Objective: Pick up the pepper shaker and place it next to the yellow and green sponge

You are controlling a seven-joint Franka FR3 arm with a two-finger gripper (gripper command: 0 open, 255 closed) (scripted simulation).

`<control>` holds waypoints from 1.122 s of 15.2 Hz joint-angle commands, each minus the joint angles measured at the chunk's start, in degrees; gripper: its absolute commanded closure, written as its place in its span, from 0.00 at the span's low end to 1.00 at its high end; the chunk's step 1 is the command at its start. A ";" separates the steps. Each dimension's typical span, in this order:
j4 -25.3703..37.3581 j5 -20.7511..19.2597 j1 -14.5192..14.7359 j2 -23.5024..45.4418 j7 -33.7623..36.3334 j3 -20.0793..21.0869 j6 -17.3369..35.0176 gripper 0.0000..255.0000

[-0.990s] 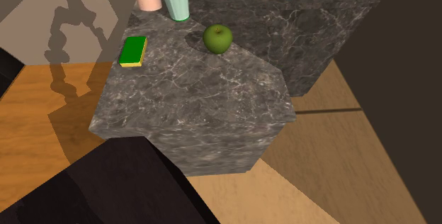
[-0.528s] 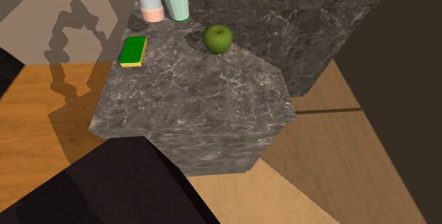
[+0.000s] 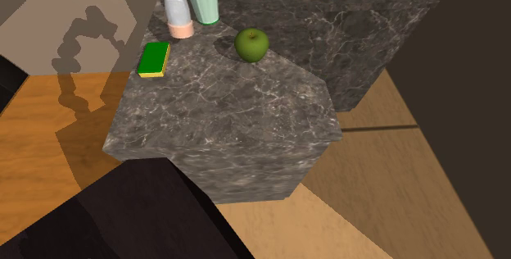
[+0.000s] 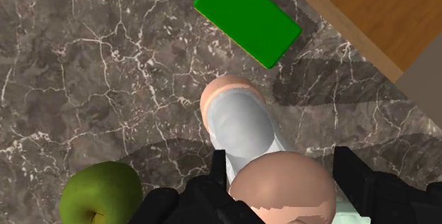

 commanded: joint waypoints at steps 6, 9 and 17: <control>-4.08 -0.06 0.02 0.97 -0.30 -0.06 5.08 1.00; -5.53 -0.12 0.05 1.60 -0.41 -0.10 7.14 1.00; -6.28 -0.16 0.07 1.99 -0.47 -0.12 8.27 1.00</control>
